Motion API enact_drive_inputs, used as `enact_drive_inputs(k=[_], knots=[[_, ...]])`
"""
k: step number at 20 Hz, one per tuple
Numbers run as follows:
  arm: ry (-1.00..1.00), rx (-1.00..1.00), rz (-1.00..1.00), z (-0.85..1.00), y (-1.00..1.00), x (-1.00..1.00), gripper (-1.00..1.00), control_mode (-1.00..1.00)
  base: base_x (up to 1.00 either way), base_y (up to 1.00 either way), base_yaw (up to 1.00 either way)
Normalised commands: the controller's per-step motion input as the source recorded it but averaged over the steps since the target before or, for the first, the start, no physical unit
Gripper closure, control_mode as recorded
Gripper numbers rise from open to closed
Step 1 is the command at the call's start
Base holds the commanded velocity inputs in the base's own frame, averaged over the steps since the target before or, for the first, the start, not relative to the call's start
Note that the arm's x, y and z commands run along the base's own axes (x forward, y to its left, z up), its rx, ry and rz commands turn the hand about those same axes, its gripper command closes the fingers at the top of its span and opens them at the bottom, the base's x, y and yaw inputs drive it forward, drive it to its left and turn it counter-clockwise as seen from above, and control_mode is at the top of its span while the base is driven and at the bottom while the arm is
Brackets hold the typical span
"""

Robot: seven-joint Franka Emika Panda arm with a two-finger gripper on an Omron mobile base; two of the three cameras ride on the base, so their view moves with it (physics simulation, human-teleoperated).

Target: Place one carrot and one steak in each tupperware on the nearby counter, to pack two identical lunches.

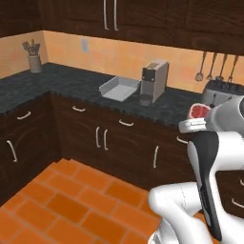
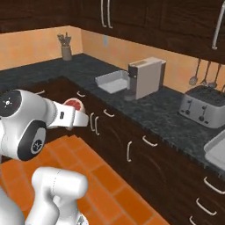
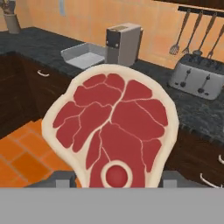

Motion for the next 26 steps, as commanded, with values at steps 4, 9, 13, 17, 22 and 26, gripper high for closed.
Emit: enact_drive_inputs(k=[4,9,13,17,22,26], knots=[[0.00,0.00,0.00,0.00,0.00,0.00,1.00,1.00,1.00,1.00,-0.18],[0.00,0.00,0.00,0.00,0.00,0.00,1.00,1.00,0.90,0.92,-0.37],[0.00,0.00,0.00,0.00,0.00,0.00,1.00,1.00,0.81,0.93,-0.50],[0.00,0.00,0.00,0.00,0.00,0.00,1.00,1.00,0.66,0.74,-0.57],[0.00,0.00,0.00,0.00,0.00,0.00,1.00,1.00,0.62,0.74,-0.51],[0.00,0.00,0.00,0.00,0.00,0.00,1.00,1.00,0.83,0.74,-0.37]])
